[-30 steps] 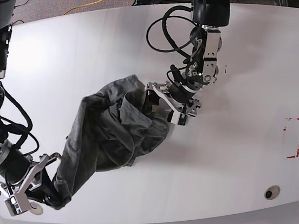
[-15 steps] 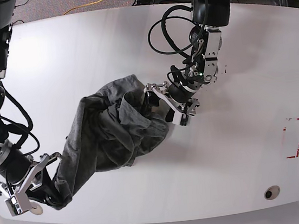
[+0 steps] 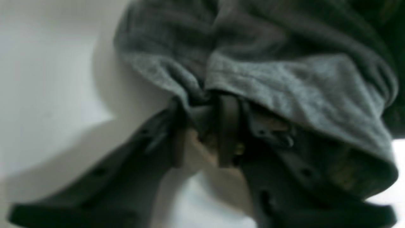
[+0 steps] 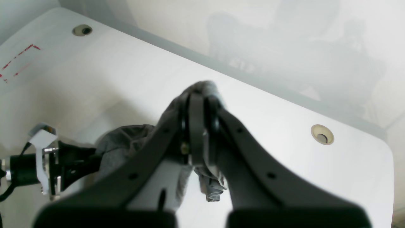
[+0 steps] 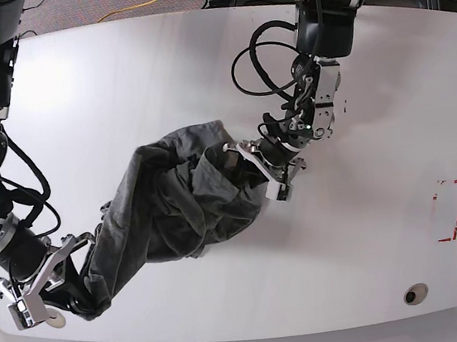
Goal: Layout the t-shirt on the table in an organized manner, then fold the t-shirt properly
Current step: 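Lift the shirt with both grippers, shaking it out above the table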
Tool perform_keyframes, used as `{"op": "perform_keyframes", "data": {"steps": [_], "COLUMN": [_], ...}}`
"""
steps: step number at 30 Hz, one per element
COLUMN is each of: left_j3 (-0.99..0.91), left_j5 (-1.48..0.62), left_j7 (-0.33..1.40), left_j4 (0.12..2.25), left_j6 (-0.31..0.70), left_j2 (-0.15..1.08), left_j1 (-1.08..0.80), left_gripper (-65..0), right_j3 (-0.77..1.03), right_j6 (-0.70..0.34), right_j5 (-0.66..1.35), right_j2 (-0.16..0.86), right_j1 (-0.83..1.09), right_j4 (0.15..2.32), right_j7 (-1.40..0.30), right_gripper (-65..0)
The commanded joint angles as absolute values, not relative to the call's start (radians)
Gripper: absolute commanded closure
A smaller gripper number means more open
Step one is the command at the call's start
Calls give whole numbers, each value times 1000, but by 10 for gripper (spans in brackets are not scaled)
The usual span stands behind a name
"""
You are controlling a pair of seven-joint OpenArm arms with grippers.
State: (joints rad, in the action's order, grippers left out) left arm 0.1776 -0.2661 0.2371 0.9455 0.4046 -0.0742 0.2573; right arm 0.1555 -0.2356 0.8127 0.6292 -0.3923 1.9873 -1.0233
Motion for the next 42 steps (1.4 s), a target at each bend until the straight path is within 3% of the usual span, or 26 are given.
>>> {"op": "perform_keyframes", "data": {"steps": [1, 3, 14, 25, 42], "left_j3": [177, 177, 174, 174, 176], "left_j5": [-278, -277, -278, -274, -277], "left_j7": [219, 219, 219, 229, 303], "left_j4": [955, 954, 993, 1256, 1480], "left_j6": [409, 409, 409, 407, 407], "left_j2": [-81, -81, -71, 22, 203], "left_j1": [288, 289, 289, 297, 432], "left_gripper": [-40, 0, 0, 0, 0], "right_j3": [163, 163, 166, 171, 171], "right_j6": [-234, -234, -234, -234, -260], "right_j5": [816, 816, 816, 811, 811], "right_j2": [648, 648, 648, 656, 680], "right_j1": [-418, -418, -418, -467, -630], "right_j4": [1997, 1997, 1997, 1954, 1732], "right_j7": [-992, -992, -992, -990, -990], "right_gripper": [-3, -3, -3, -3, -3]}}
